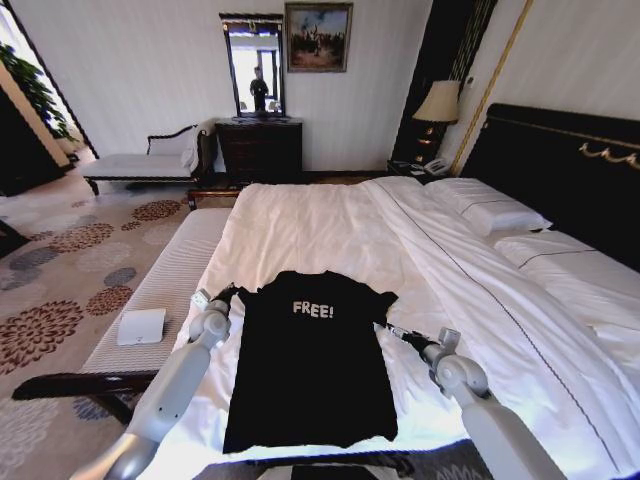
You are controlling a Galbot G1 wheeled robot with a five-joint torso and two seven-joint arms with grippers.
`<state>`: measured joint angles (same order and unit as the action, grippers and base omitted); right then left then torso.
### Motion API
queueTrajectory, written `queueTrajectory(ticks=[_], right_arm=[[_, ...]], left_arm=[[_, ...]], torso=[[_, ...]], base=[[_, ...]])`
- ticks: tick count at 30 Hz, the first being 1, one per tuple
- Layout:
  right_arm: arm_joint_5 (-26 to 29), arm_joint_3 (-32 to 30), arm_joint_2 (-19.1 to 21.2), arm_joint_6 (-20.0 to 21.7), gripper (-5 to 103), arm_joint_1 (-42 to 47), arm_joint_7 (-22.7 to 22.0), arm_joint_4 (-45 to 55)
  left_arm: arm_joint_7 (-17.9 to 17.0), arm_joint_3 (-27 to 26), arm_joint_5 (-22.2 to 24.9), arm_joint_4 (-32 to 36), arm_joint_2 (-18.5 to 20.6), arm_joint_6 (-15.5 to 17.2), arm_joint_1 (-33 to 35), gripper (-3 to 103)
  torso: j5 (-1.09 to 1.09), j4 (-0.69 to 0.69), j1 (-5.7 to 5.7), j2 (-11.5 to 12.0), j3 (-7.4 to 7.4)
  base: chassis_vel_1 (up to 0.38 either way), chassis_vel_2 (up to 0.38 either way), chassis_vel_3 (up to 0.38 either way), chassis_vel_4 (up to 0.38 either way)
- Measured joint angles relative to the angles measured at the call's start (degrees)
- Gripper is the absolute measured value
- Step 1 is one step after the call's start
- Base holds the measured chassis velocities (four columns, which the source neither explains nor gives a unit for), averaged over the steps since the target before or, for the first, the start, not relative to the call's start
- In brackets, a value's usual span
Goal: Fold the clothes on the bed.
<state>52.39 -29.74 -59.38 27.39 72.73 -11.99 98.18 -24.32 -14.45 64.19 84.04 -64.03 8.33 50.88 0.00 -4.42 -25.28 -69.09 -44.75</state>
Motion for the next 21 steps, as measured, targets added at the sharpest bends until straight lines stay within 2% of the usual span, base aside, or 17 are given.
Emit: queueTrajectory(ticks=[8,9,10,11,13,16,18,19,21], right_arm=[[0.0,0.5,0.0,0.0,100,-0.4,0.0,0.4],[0.0,0.5,0.0,0.0,100,-0.3,0.0,0.6],[0.0,0.5,0.0,0.0,100,-0.2,0.0,0.7],[0.0,0.5,0.0,0.0,100,-0.2,0.0,0.7],[-0.1,0.4,0.1,0.0,100,0.4,0.0,1.1],[-0.1,0.2,0.2,0.0,100,0.7,0.0,1.2],[-0.2,0.0,0.3,0.0,100,1.0,0.0,1.2],[-0.2,0.0,0.3,0.0,100,1.0,0.0,1.2],[-0.2,0.0,0.4,0.0,100,1.1,0.0,1.3]], left_arm=[[0.5,0.3,-2.7,1.1,0.0,0.0,5.1,0],[0.5,0.3,-2.8,1.4,0.0,0.2,5.7,-3],[0.5,0.3,-2.8,1.8,0.0,0.3,6.2,2],[0.5,0.3,-2.8,1.8,0.0,0.3,6.3,2],[0.9,0.5,-3.8,3.4,0.9,0.7,8.4,14],[1.1,0.9,-4.1,5.0,1.8,1.2,10.0,19],[1.5,1.2,-4.4,7.4,2.9,1.4,12.0,30],[1.5,1.2,-4.4,7.4,2.9,1.4,12.0,30],[1.5,0.7,-4.1,7.9,2.9,1.4,11.9,41]], torso=[[-0.01,0.01,0.0,0.0,0.0],[0.0,0.01,0.0,0.0,0.0],[0.0,0.0,0.0,0.0,0.0],[0.0,0.0,0.0,0.0,0.0],[-0.01,-0.01,0.0,0.0,0.0],[0.01,0.0,0.0,0.0,0.0],[0.0,0.01,0.0,0.0,0.0],[0.0,0.01,0.0,0.0,0.0],[-0.01,0.01,0.01,0.0,0.0]], base=[[0.0,0.0,0.0,0.0],[0.0,0.0,0.0,0.0],[0.0,0.0,0.0,0.0],[0.0,0.0,0.0,0.0],[0.0,0.0,0.0,0.0],[0.0,0.0,0.0,0.0],[0.0,0.0,0.0,0.0],[0.0,0.0,0.0,0.0],[0.0,0.0,0.0,0.0]])
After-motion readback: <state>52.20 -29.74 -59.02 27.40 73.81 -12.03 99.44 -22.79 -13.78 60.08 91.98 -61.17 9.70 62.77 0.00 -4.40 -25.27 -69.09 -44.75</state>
